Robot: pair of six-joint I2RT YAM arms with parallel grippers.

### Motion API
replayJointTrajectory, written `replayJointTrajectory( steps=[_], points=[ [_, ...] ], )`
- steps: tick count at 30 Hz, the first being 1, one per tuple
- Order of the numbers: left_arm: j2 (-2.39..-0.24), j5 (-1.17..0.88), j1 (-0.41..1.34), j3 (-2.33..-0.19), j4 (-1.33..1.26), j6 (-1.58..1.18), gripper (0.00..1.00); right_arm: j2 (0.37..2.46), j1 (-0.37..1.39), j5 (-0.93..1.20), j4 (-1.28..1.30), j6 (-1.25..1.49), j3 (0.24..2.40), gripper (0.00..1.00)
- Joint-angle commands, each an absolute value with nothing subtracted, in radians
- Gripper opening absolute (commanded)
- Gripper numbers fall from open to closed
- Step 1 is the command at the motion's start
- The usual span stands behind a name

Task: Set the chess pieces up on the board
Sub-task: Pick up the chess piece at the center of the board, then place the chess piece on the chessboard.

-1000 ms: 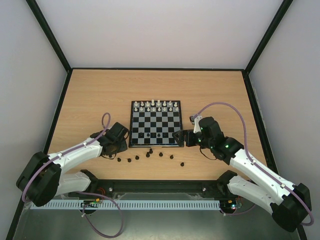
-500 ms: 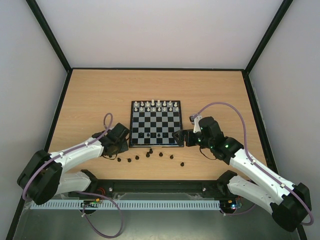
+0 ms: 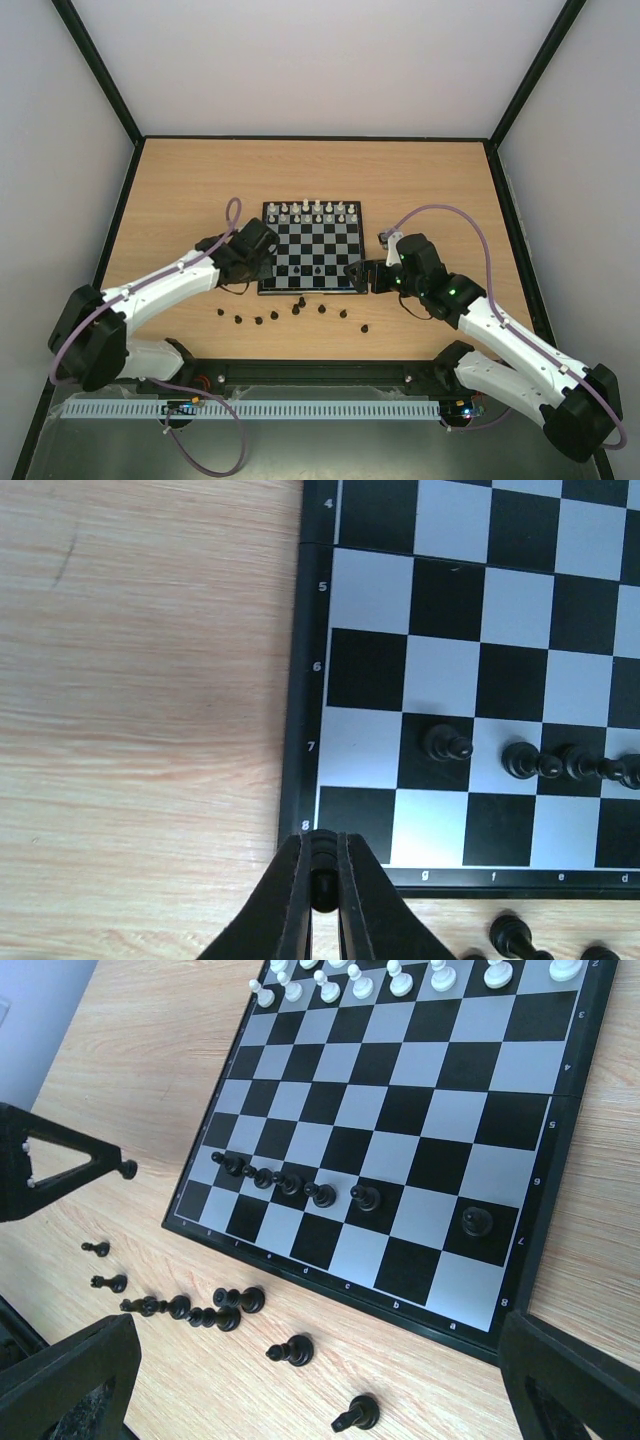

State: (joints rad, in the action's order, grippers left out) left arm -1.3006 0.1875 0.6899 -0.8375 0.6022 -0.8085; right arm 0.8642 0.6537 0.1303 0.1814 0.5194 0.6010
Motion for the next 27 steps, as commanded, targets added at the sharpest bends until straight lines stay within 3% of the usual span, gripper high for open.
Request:
replayJointTrajectory(
  steps=[1, 27],
  points=[
    [-1.379, 0.188, 0.702, -0.897, 0.633, -0.752, 0.03, 0.868, 0.65, 0.131, 0.178, 0.508, 0.592, 0.99],
    [-1.613, 0.16, 0.706, -0.984, 0.548, -0.698, 0.05, 0.876, 0.65, 0.133, 0.179, 0.506, 0.595, 0.99]
  ],
)
